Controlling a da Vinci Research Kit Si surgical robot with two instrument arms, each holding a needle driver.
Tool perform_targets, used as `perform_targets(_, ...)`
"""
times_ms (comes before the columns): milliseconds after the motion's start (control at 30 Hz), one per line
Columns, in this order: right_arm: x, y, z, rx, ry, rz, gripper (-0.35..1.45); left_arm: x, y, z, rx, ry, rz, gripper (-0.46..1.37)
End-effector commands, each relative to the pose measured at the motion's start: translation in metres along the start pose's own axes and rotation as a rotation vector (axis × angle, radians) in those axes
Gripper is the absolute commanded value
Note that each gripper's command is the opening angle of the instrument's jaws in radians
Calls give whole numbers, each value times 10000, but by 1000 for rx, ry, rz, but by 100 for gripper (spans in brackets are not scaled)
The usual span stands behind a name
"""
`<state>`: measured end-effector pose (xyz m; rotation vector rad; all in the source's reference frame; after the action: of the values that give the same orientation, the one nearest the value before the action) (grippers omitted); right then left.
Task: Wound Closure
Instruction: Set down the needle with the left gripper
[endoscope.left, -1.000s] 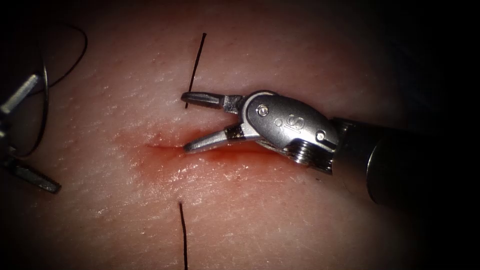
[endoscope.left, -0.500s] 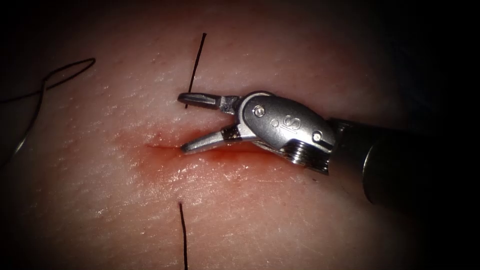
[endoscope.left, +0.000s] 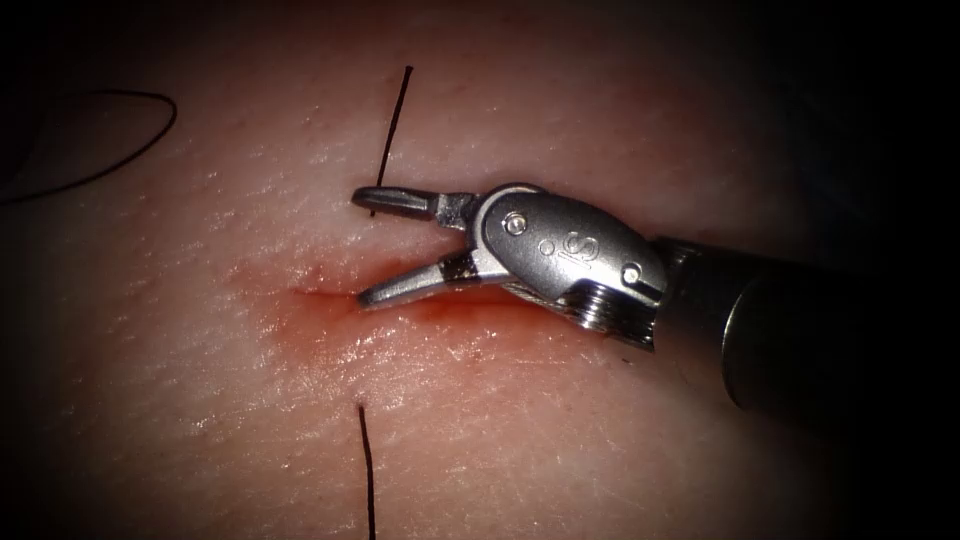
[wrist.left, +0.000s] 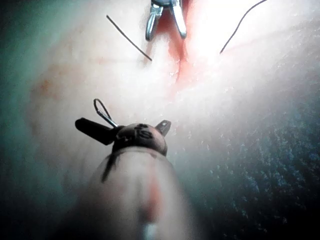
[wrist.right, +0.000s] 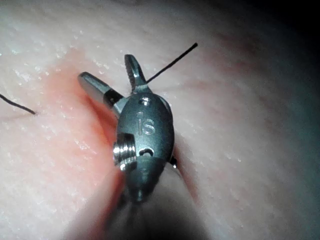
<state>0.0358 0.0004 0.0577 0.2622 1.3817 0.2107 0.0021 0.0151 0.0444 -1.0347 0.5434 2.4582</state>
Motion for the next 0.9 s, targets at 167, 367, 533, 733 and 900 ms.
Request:
perform_targets(167,-1,-1,0,5,1,-3,90,22,3,30,-27,70,8,115)
perform_targets(367,0,-1,-3,9,-2,-2,87,35,28,61,-88,137,14,110)
perform_targets(533,0,-1,-2,8,-2,-1,88,33,68,97,-170,150,4,108)
perform_targets(733,1,-1,-3,11,-4,-1,89,20,99,132,-213,152,-16,107)
perform_targets(900,1,-2,-4,12,-4,-2,89,3,112,155,-231,175,-56,106)
